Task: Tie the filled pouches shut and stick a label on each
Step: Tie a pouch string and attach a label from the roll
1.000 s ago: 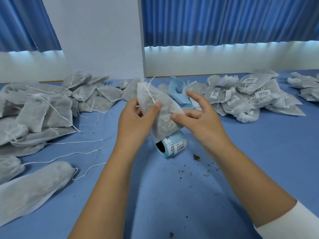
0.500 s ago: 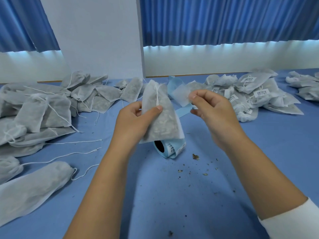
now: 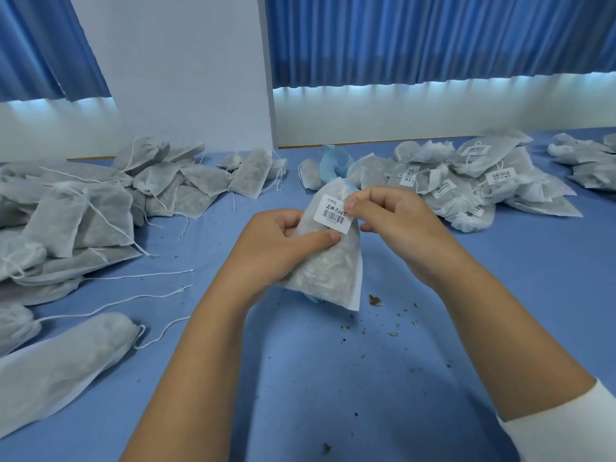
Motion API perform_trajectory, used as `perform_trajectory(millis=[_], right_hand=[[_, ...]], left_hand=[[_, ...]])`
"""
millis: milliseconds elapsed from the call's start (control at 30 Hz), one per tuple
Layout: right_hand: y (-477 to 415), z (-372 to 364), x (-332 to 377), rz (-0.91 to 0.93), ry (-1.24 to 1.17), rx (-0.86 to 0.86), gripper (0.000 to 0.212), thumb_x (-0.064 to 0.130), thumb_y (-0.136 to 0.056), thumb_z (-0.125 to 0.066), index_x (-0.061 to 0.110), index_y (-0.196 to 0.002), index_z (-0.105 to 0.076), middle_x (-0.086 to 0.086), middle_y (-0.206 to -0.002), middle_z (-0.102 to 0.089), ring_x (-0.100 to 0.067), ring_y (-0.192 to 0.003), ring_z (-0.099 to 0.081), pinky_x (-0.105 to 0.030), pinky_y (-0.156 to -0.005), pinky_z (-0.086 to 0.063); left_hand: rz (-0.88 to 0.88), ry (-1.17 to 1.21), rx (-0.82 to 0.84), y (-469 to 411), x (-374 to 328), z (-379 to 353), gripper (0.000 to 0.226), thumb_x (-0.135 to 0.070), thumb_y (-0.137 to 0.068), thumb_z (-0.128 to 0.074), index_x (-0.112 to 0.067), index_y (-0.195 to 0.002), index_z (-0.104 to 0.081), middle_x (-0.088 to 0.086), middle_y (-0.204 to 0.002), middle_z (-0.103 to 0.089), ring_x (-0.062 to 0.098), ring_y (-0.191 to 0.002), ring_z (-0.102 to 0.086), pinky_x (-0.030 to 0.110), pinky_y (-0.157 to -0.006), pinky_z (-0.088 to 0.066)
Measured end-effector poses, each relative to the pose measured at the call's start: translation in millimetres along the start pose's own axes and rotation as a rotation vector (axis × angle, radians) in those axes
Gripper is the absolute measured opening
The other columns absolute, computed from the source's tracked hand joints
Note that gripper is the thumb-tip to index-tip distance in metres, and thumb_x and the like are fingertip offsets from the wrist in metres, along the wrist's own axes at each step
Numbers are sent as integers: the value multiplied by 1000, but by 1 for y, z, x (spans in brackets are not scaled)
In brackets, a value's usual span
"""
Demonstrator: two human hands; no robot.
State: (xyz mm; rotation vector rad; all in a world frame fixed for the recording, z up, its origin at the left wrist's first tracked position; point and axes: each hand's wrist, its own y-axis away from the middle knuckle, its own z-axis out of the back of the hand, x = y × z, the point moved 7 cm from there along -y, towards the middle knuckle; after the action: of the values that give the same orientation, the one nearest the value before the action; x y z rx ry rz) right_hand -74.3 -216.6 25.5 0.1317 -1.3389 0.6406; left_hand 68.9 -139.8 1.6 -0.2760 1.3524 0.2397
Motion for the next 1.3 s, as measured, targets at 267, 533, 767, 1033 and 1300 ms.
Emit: perform_trajectory(millis=[267,533,767,1033,1300], right_hand=[[2,4,3,63,138,-98,15,27,-80,-78,14,-79,-70,1,-98,-69,-15,-95,-62,-24,-86,-46],[6,-6,9,116,51,-98,13,19,-80,-78,22,-83,-66,12,-95,-66,-1,-77,-59,-13,-75,-46],[7,-7,0,-51,-170,-156,50,27,-77,-81,31,-121,-56,6,-105,-69,-10,-86,-70,-24,-73,-57],[4,-14,-19,-259,-620,-94,28,10,-86,-72,14,-112,-64,-11,-101,-75,-18,-84,-70,-34,-82,-58],[4,-21,-7,-66,-332,28,39,16,-86,-73,24,-119,-55,-4,-90,-76,-17,-83,-73,-33,-80,-58]], left_hand=[[-36,-13,24,2,-2,-3,13,-25,-78,-82,-20,-89,-77,-1,-80,-77,11,-71,-74,18,-55,-52],[-79,-69,-218,-2,-7,3,40,-45,-97,-56,-10,-86,-71,2,-76,-66,9,-68,-58,26,-64,-45],[-178,-37,-270,0,-13,3,38,-39,-101,-51,-11,-81,-66,-2,-66,-59,8,-63,-51,24,-61,-42],[-102,84,-247,-4,-5,1,31,-39,-93,-65,-25,-65,-65,-8,-70,-65,6,-66,-56,24,-65,-45],[-103,120,-348,-3,-3,7,29,-36,-93,-65,-22,-68,-61,-4,-69,-62,12,-64,-53,31,-64,-45]])
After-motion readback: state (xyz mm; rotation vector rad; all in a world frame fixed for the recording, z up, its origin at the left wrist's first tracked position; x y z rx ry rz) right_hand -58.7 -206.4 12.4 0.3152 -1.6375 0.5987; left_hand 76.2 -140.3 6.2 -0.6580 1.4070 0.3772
